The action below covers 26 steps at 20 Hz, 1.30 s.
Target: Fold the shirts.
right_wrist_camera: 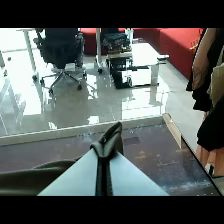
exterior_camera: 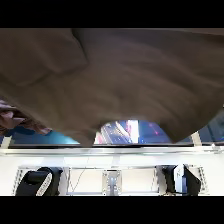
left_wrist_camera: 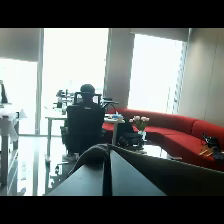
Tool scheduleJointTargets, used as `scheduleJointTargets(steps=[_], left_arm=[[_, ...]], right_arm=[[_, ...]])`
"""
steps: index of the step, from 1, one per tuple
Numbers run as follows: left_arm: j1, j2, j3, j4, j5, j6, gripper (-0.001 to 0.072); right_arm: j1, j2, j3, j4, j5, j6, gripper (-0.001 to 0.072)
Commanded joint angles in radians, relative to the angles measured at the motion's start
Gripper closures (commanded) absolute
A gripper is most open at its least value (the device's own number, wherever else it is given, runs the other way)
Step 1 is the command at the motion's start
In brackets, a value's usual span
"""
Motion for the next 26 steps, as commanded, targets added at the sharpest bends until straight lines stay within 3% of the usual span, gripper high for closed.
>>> scheduleJointTargets(steps=[1,4,8,14,20,22,26], left_arm=[[0.000,0.001,0.041,0.019,0.018,-0.010,0.0697],[0.000,-0.003,0.096,0.064,-0.052,-0.011,0.0698],[0.000,-0.128,0.096,0.066,-0.298,-0.014,0.0698],[-0.002,-0.493,0.096,0.066,-0.257,-0.015,0.0698],[-0.007,-0.923,0.096,0.067,0.036,-0.116,0.0698],[-0.008,-1.038,0.096,0.066,0.125,-0.123,0.0698],[-0.007,-1.152,0.096,0.067,0.180,-0.138,0.0698]], right_arm=[[-0.001,-0.003,0.098,-0.034,-0.008,0.002,0.0686],[0.025,-0.024,0.143,-0.019,0.002,0.011,0.0687],[0.036,-0.153,0.143,0.218,0.123,0.010,0.0686],[0.136,-0.366,-0.006,0.214,0.137,-0.019,0.0685],[0.584,-0.696,-0.301,-0.227,-0.302,-0.002,0.0686],[0.656,-0.857,-0.306,-0.254,-0.457,0.017,0.0686],[0.684,-1.058,-0.305,-0.127,-0.666,0.020,0.0686]])
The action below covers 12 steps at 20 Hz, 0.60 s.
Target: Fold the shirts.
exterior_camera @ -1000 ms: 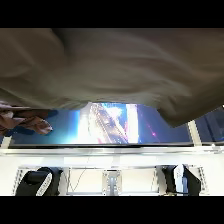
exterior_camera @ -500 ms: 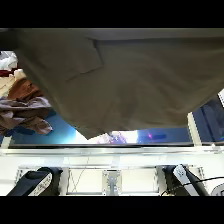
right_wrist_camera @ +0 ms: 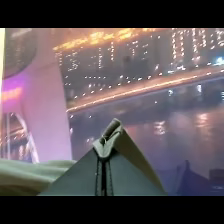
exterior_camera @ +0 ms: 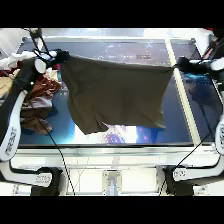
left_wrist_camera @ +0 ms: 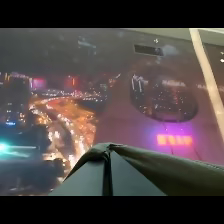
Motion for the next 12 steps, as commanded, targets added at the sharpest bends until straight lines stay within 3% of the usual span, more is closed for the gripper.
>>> scheduleJointTargets(steps=[1,4,5,6,7,10,12], left_arm=[[0.000,-0.109,0.000,-0.002,0.071,-0.013,0.0698],[-0.001,-0.118,0.001,-0.021,0.100,-0.015,0.0684],[0.000,-0.117,0.008,-0.051,0.121,-0.017,0.0567],[0.000,-0.115,0.029,-0.069,0.123,-0.017,0.0263],[0.002,-0.106,0.063,-0.071,0.110,-0.017,0.0144],[0.021,0.016,0.132,-0.054,0.003,-0.011,0.0145],[0.036,0.144,0.124,0.006,-0.165,0.017,0.0145]], right_arm=[[0.046,-0.165,-0.016,0.044,-0.208,0.008,0.0686],[0.047,-0.195,-0.016,0.054,-0.251,0.002,0.0668],[0.047,-0.190,-0.015,0.071,-0.267,0.001,0.0520],[0.043,-0.179,-0.012,0.085,-0.276,0.000,0.0343],[0.034,-0.161,0.004,0.079,-0.263,0.000,0.0329],[-0.035,-0.062,0.064,-0.025,-0.140,-0.001,0.0328],[-0.108,0.042,0.066,-0.132,-0.002,0.005,0.0328]])
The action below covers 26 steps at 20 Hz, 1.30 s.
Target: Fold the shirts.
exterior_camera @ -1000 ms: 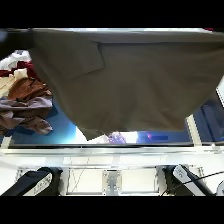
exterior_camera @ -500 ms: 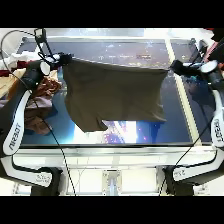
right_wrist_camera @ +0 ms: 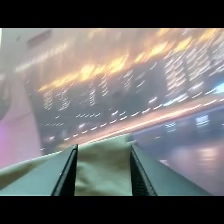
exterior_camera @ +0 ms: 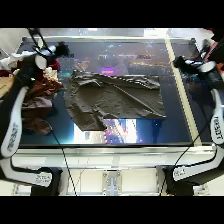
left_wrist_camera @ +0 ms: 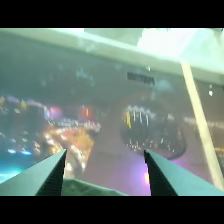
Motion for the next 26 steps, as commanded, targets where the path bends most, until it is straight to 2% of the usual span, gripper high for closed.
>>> scheduleJointTargets(steps=[1,3,4,5,6,7,8,9,10,12,13,16,21,23,24,26], left_arm=[[0.020,0.189,-0.012,0.126,-0.290,0.050,0.0149],[0.034,0.338,-0.206,0.195,-0.433,0.025,0.0168],[0.045,0.423,-0.363,0.192,-0.431,-0.037,0.0174],[0.052,0.520,-0.557,0.183,-0.386,-0.139,0.0174],[0.055,0.614,-0.751,0.168,-0.324,-0.285,0.0175],[0.055,0.687,-0.911,0.124,-0.278,-0.428,0.0174],[0.055,0.741,-1.059,0.061,-0.244,-0.531,0.0174],[0.055,0.766,-1.152,-0.022,-0.224,-0.552,0.0174],[0.055,0.769,-1.218,-0.141,-0.209,-0.521,0.0174],[0.055,0.751,-1.264,-0.366,-0.214,-0.299,0.0174],[0.055,0.738,-1.264,-0.399,-0.219,-0.254,0.0173],[0.055,0.650,-1.263,-0.438,-0.163,-0.243,0.0174],[0.055,0.484,-1.240,-0.661,-0.056,-0.020,0.0175],[0.055,0.435,-1.192,-0.678,-0.038,0.006,0.0177],[0.055,0.406,-1.164,-0.678,-0.038,0.012,0.0225],[0.055,0.338,-1.105,-0.678,-0.037,0.037,0.0227]], right_arm=[[-0.112,0.150,0.013,-0.174,0.238,0.004,0.0329],[-0.190,0.247,-0.073,-0.216,0.323,-0.002,0.0328],[-0.224,0.294,-0.140,-0.205,0.324,-0.003,0.0328],[-0.254,0.344,-0.218,-0.190,0.323,-0.003,0.0327],[-0.276,0.385,-0.288,-0.172,0.322,-0.007,0.0326],[-0.287,0.425,-0.353,-0.147,0.325,-0.036,0.0326],[-0.289,0.458,-0.407,-0.118,0.320,-0.055,0.0326],[-0.287,0.481,-0.440,-0.084,0.320,-0.070,0.0326],[-0.286,0.498,-0.463,-0.029,0.322,-0.095,0.0326],[-0.286,0.522,-0.479,0.091,0.324,-0.149,0.0326],[-0.286,0.531,-0.480,0.137,0.323,-0.170,0.0326],[-0.286,0.560,-0.480,0.221,0.325,-0.207,0.0326],[-0.287,0.577,-0.480,0.229,0.370,-0.211,0.0326],[-0.287,0.578,-0.480,0.233,0.382,-0.211,0.0326],[-0.287,0.578,-0.480,0.240,0.386,-0.211,0.0326],[-0.287,0.578,-0.480,0.255,0.398,-0.211,0.0326]])
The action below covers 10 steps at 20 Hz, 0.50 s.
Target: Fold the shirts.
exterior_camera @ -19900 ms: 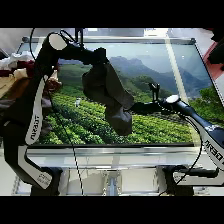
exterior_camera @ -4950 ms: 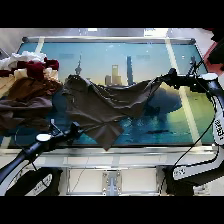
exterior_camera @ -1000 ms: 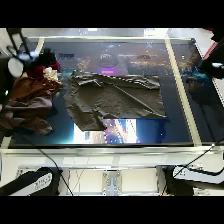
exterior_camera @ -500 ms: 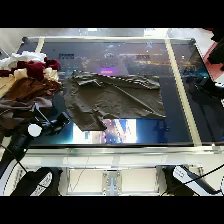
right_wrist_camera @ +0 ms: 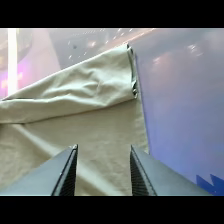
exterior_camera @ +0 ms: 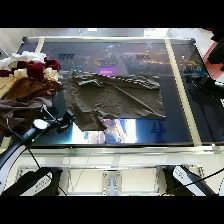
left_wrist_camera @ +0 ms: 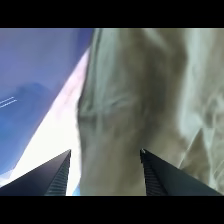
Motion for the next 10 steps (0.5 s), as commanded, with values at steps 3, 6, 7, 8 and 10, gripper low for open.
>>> scheduleJointTargets(steps=[3,6,7,8,10], left_arm=[[0.000,-0.179,0.129,-0.060,0.009,0.080,0.0323],[0.000,-0.220,0.168,-0.116,0.008,0.174,0.0692],[0.000,-0.220,0.179,-0.121,-0.006,0.189,0.0694],[0.000,-0.220,0.186,-0.121,-0.016,0.202,0.0695],[0.000,-0.220,0.193,-0.120,-0.031,0.214,0.0695]], right_arm=[[0.000,0.003,0.000,0.029,0.058,-0.002,0.0326],[0.000,0.003,0.000,0.006,0.122,0.007,0.0327],[-0.001,0.003,-0.002,-0.048,0.150,0.042,0.0327],[-0.001,0.006,-0.023,-0.119,0.189,0.110,0.0326],[-0.009,0.021,-0.132,-0.261,0.276,0.188,0.0326]])
